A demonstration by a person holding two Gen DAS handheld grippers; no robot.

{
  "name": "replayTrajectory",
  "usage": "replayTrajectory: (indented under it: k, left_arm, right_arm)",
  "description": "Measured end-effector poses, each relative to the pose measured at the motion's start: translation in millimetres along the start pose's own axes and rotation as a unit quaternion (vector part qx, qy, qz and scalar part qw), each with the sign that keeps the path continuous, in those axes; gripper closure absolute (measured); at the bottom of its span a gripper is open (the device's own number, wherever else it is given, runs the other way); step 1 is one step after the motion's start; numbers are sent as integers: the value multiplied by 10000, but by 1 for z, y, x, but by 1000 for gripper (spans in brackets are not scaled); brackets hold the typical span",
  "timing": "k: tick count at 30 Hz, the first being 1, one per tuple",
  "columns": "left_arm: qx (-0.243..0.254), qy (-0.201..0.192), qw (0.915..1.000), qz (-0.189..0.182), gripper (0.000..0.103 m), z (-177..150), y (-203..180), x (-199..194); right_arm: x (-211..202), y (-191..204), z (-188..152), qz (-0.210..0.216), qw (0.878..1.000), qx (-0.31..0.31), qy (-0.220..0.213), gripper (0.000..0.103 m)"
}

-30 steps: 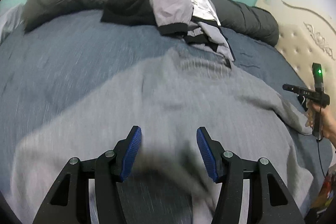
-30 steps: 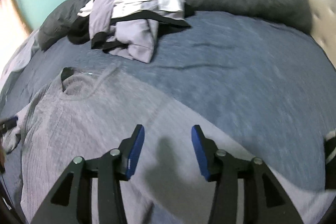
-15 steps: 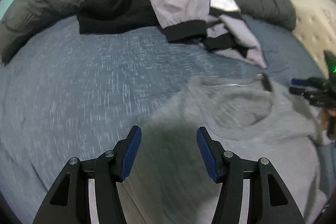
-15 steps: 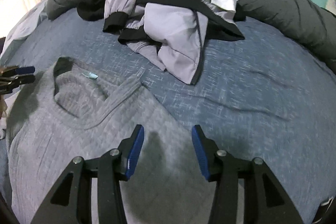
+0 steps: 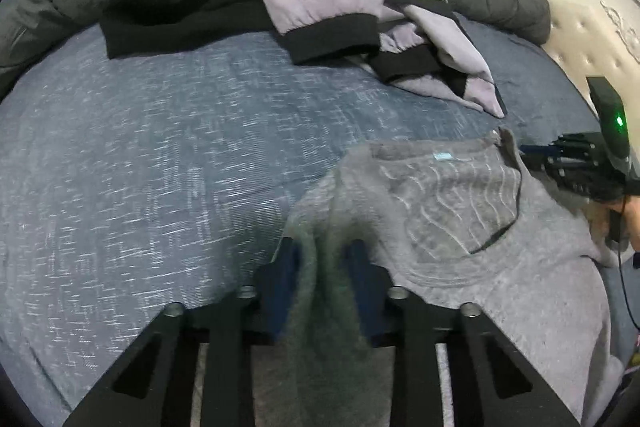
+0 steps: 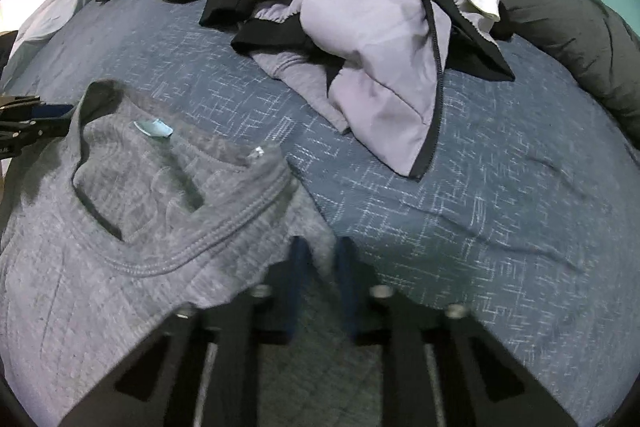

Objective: Fold clothes

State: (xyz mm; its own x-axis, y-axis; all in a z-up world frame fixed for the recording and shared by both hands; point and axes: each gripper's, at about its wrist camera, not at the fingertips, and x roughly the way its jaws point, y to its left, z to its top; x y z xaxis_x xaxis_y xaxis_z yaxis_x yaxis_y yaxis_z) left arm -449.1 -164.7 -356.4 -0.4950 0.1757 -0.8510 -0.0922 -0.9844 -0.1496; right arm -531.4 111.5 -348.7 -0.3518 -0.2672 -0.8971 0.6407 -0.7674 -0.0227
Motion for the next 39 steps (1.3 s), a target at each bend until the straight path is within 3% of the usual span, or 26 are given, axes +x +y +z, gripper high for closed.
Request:
replayTrajectory:
  k: [7, 15, 21, 28, 32, 34, 37, 39]
  left_arm:
    - [80, -269, 9995, 137, 98, 2, -6, -18]
    - [-247, -558, 9980, 181, 98, 40, 1, -45]
    - [-580, -602, 9965, -75, 98, 66, 4, -35]
    - [-584, -359, 9976, 79, 98, 77, -1, 5]
    - [-753, -371, 9965, 27, 97, 72, 4, 17]
    - [-768, -455, 9960, 24, 93, 71, 7, 13]
    - [-791, -581, 9952, 19, 69, 69, 12, 5]
    - [-758, -507, 9958, -5, 66, 66, 17, -1]
  right_arm:
    - [-30, -7, 1, -357, 9974, 79, -615, 100]
    - [-72, -27, 22, -891, 9884, 284, -1197, 100]
    - [-66, -40, 29, -1141, 9850, 472, -1205, 100]
    - [-38, -52, 22, -1294, 9838, 688, -1038, 100]
    - [-21, -47, 18, -886, 9895, 669, -927, 100]
    - [-16, -43, 16, -797, 9916, 552, -861, 99]
    - [-21, -45, 15, -728, 9903, 673, -975, 97]
    - [-29, -50, 13, -698, 9876, 870, -1107, 97]
